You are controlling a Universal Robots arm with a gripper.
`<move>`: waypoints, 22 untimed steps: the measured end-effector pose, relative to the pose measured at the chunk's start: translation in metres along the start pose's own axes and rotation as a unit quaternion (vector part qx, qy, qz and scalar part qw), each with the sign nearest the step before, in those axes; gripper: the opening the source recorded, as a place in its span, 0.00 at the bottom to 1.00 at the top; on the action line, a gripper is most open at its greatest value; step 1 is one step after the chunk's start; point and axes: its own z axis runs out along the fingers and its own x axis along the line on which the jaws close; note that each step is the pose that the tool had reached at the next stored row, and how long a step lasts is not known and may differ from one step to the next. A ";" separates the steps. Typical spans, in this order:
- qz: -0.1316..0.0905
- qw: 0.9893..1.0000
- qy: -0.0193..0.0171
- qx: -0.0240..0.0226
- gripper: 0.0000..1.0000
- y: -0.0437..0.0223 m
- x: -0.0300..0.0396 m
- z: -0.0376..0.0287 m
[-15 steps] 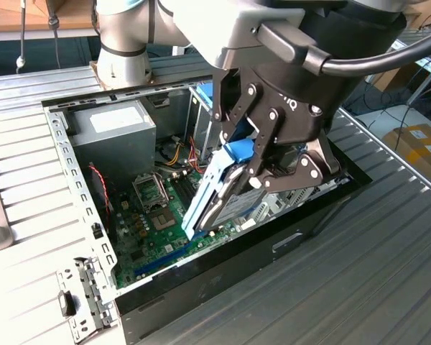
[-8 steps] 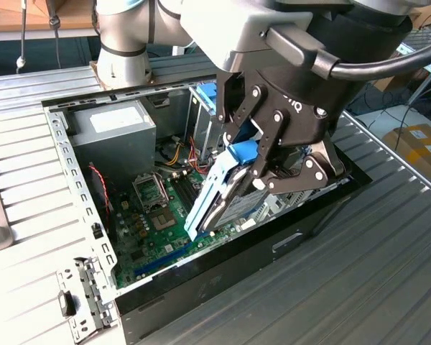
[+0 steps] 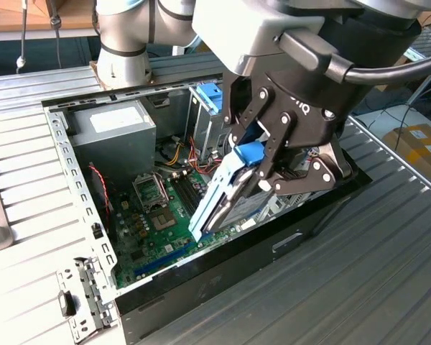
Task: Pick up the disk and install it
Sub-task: 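Pick up the disk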
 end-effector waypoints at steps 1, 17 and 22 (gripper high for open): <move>0.000 1.000 0.000 0.000 0.37 -0.0006 0.0001 0.0000; 0.000 1.000 -0.003 0.000 0.37 -0.0206 0.0000 -0.0057; 0.000 1.000 -0.004 -0.001 0.37 -0.0307 0.0001 -0.0061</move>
